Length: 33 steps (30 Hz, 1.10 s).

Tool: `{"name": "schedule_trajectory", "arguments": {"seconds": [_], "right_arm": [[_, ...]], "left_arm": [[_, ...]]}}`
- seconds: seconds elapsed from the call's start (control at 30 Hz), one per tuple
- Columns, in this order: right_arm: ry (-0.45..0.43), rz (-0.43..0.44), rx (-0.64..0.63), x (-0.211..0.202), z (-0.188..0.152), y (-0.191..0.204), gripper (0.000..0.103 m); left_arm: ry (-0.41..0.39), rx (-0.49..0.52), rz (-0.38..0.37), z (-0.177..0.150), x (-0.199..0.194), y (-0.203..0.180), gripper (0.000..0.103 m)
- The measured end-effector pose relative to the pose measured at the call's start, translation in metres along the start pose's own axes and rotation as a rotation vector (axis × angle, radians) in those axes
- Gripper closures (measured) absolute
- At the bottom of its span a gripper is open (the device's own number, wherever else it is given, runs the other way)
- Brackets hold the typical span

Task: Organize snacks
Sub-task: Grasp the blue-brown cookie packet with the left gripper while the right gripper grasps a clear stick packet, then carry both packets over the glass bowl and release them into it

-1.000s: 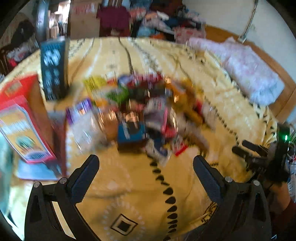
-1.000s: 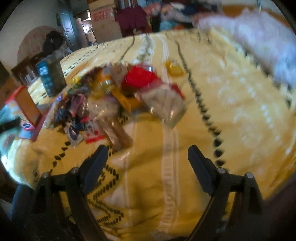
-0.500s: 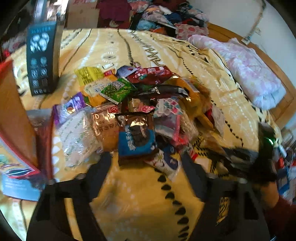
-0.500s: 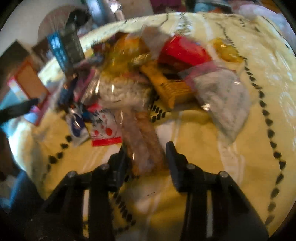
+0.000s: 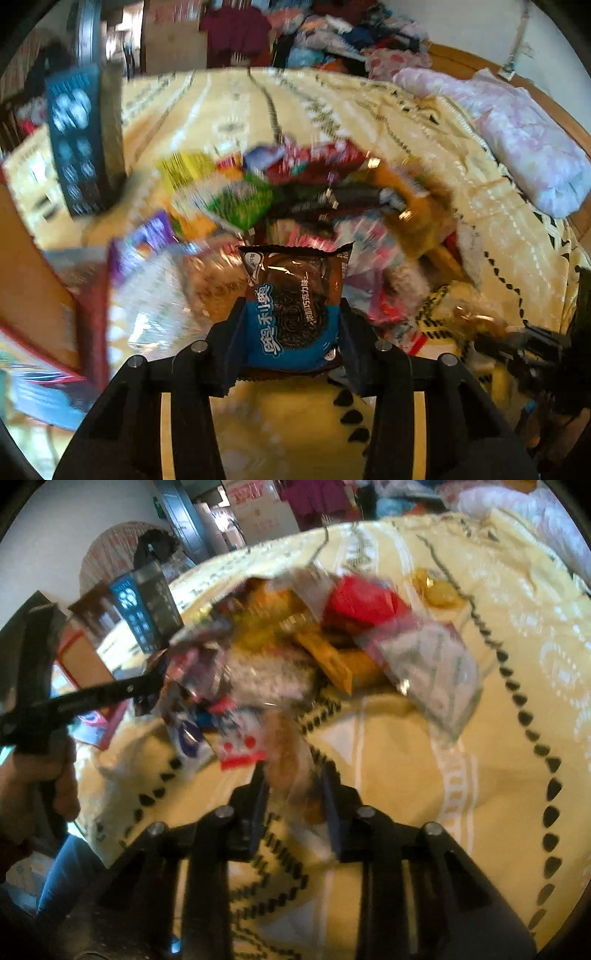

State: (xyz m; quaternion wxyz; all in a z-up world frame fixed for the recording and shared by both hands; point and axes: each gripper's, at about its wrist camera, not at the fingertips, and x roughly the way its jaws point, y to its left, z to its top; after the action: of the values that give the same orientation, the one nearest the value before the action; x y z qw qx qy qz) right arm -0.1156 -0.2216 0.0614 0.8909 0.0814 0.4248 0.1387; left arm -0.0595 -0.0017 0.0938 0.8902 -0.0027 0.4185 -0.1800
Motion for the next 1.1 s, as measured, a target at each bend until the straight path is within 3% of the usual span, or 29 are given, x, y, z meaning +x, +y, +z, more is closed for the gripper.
{"name": "schedule_trajectory", "arguments": {"seconds": [0.23, 0.43, 0.7, 1.1], "right_arm": [[-0.093, 0.010, -0.068, -0.032, 0.027, 0.038, 0.084], [-0.145, 0.018, -0.151, -0.046, 0.050, 0.077, 0.084], [-0.218, 0.052, -0.280, -0.062, 0.090, 0.147, 0.084], [-0.293, 0.166, -0.469, -0.062, 0.134, 0.263, 0.084]], "left_arm": [[-0.134, 0.038, 0.066, 0.012, -0.084, 0.008, 0.056], [-0.246, 0.048, 0.185, 0.017, -0.148, 0.038, 0.056], [-0.338, -0.006, 0.272, 0.017, -0.199, 0.083, 0.056], [-0.416, -0.096, 0.326, 0.011, -0.253, 0.144, 0.056]]}}
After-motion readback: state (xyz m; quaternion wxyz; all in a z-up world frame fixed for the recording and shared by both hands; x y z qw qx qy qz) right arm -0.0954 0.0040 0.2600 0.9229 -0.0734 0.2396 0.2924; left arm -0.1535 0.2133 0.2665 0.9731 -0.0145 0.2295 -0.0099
